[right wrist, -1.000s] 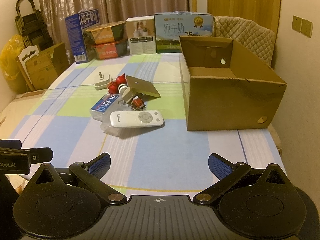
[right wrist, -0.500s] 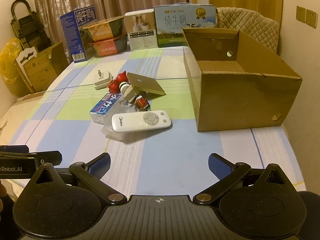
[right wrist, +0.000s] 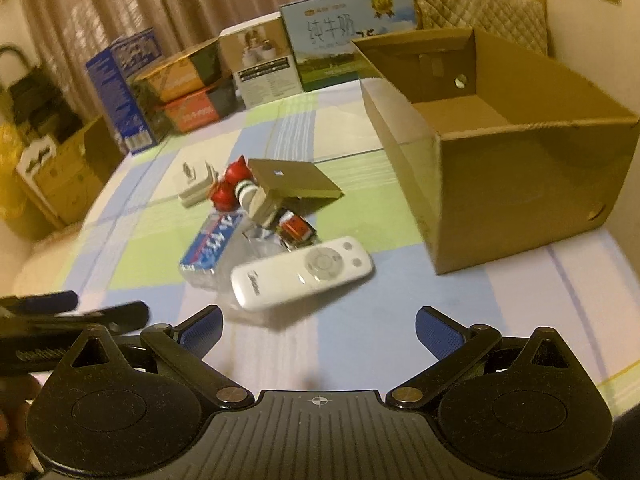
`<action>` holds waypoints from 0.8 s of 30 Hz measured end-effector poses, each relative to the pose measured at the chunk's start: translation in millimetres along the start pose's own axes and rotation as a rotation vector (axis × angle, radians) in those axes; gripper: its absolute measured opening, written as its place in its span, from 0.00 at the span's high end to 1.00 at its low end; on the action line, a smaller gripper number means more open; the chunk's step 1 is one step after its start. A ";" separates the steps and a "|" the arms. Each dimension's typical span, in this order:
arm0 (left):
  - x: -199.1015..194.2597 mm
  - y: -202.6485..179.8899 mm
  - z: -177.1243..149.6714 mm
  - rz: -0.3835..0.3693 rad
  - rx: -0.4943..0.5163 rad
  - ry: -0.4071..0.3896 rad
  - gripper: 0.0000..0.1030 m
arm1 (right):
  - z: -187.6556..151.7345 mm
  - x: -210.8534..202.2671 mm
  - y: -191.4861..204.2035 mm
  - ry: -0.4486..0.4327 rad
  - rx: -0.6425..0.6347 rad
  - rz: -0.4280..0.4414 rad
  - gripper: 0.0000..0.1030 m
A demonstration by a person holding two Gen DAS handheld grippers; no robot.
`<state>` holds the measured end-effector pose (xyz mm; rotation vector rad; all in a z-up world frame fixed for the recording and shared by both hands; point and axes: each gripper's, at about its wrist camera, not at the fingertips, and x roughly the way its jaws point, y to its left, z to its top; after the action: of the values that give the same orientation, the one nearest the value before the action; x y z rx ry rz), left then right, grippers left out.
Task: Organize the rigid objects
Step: 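Move the right tool toward the white remote while the left tool approaches the clear cup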
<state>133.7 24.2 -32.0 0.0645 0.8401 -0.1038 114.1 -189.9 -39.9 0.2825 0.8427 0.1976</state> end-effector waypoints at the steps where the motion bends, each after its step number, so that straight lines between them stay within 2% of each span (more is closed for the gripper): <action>1: 5.2 3.0 4.0 0.001 0.013 -0.003 0.01 | 3.1 4.2 1.2 0.001 0.025 0.008 0.10; 6: 25.2 18.6 14.9 0.004 0.008 -0.020 0.01 | 17.2 29.2 7.0 0.000 0.109 0.007 0.21; 10: 42.2 29.6 12.8 -0.031 -0.052 0.017 0.01 | 24.4 51.8 4.4 0.019 0.202 -0.024 0.28; 12: 49.7 33.7 11.1 -0.047 -0.082 0.041 0.01 | 25.5 60.2 2.2 0.031 0.253 -0.025 0.29; 17: 54.0 36.5 10.5 -0.041 -0.075 0.043 0.01 | 25.4 78.8 -4.2 0.063 0.369 -0.016 0.32; 22: 52.0 38.6 8.3 -0.052 -0.086 0.044 0.01 | 23.2 73.7 -14.1 0.078 0.339 -0.014 0.57; 23: 51.9 37.4 8.5 -0.060 -0.087 0.045 0.01 | 21.9 73.3 -15.5 0.088 0.326 -0.023 0.65; 24: 51.3 36.3 8.7 -0.076 -0.089 0.047 0.01 | 19.7 70.8 -19.6 0.099 0.310 -0.033 0.80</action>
<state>178.5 56.0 -63.9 -0.0488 0.8931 -0.1367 176.2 -191.7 -83.8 0.5517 0.9756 0.0489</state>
